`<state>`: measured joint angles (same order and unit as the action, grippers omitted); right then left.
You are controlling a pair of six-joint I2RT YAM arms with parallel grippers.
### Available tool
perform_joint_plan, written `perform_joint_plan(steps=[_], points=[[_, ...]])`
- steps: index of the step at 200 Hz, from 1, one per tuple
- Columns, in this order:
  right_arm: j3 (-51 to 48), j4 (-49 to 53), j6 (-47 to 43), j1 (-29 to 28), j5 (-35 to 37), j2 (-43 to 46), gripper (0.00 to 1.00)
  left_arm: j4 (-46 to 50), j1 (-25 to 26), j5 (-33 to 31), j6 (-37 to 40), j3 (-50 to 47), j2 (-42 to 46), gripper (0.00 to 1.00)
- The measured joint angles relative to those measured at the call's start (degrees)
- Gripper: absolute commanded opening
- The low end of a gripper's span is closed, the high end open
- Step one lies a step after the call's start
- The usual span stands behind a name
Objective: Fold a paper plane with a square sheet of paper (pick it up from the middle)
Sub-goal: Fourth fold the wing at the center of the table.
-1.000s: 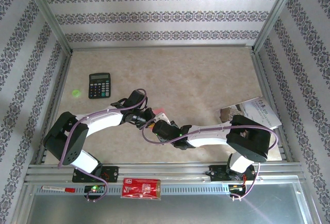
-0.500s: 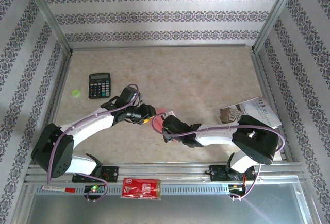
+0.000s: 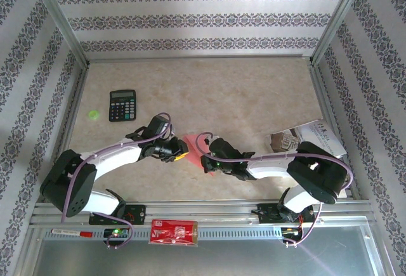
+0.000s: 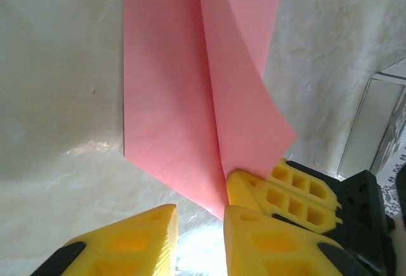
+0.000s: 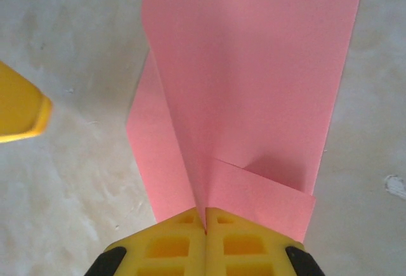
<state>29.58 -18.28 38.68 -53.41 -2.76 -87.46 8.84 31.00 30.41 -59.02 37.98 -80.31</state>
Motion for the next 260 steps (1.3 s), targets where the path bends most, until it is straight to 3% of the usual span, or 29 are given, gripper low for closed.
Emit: perform_joint_plan(steps=[75,227,260], points=[[-4.3,-8.9,6.5,4.8,-7.5,-0.3,0.00,-3.8,0.5,1.6,0.3,1.4,-8.4,0.06],[-8.9,-23.9,15.5,10.2,-15.8,-5.7,0.00,-4.9,0.5,1.9,6.1,4.3,-14.9,0.04],[-8.9,-24.0,15.4,10.2,-17.4,-5.7,0.00,-4.9,0.5,1.9,6.3,4.2,-14.4,0.08]])
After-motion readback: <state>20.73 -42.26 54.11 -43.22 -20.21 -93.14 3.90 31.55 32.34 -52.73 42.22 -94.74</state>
